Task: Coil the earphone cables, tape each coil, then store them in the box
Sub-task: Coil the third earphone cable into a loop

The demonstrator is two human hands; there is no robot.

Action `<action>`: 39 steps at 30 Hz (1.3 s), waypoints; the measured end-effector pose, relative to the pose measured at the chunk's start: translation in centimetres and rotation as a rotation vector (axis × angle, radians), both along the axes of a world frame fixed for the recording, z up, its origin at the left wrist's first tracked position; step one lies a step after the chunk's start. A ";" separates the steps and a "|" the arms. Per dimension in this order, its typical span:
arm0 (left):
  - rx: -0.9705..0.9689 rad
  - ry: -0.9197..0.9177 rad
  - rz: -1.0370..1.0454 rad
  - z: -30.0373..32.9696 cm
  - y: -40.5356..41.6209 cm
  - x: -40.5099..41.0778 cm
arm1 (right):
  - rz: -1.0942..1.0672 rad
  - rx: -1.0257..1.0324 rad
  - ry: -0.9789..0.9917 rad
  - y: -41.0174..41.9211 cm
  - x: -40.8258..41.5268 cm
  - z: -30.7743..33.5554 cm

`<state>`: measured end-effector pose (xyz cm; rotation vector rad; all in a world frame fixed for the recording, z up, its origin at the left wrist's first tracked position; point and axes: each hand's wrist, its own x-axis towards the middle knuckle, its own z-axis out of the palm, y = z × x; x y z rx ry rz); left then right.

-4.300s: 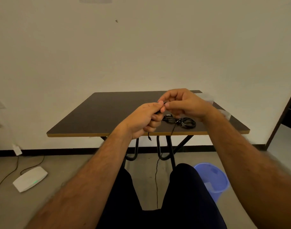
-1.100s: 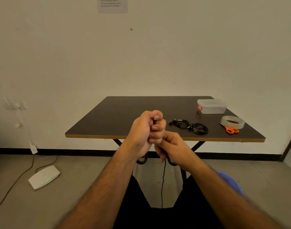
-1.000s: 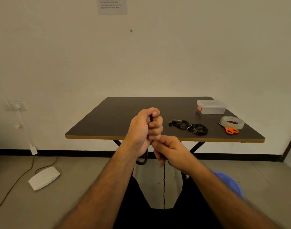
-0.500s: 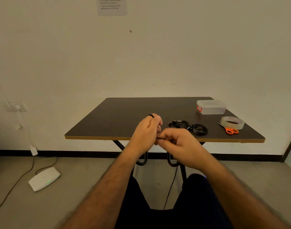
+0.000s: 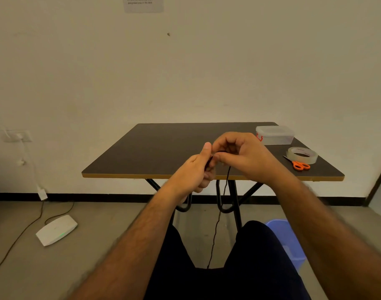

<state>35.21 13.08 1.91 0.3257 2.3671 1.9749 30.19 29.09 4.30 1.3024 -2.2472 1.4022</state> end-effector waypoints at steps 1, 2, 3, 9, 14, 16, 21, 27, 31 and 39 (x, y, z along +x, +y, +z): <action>0.044 -0.036 -0.031 -0.1 0.0 0.1 | 0.025 -0.023 -0.034 0.0 -0.2 0.1; 0.093 -0.076 -0.067 -0.1 0.0 0.1 | 0.049 -0.049 -0.067 0.0 -0.4 0.1; 0.139 -0.114 -0.105 -0.1 0.0 0.3 | 0.073 -0.078 -0.099 -0.1 -0.6 0.0; 0.325 -0.183 -0.250 0.2 0.1 0.8 | 0.068 -0.273 -0.258 -0.9 -0.8 -2.0; 0.496 -0.171 -0.345 1.0 0.4 0.7 | 0.094 -0.299 -0.357 -1.6 -0.4 -4.2; 0.548 -0.127 -0.301 1.3 0.4 0.6 | 0.101 -0.287 -0.394 -1.9 0.2 -5.0; 0.591 -0.026 -0.153 2.0 0.6 0.4 | 0.100 -0.162 -0.489 -2.2 1.7 -6.5; 0.492 0.106 0.055 2.5 0.8 -0.1 | 0.095 -0.012 -0.471 -2.1 2.5 -6.7; 0.344 0.230 0.180 2.4 0.5 -0.4 | 0.114 0.084 -0.458 -1.5 3.0 -5.9; 0.051 0.209 0.223 1.7 -0.4 -0.5 | 0.054 0.115 -0.313 -0.2 3.2 -3.0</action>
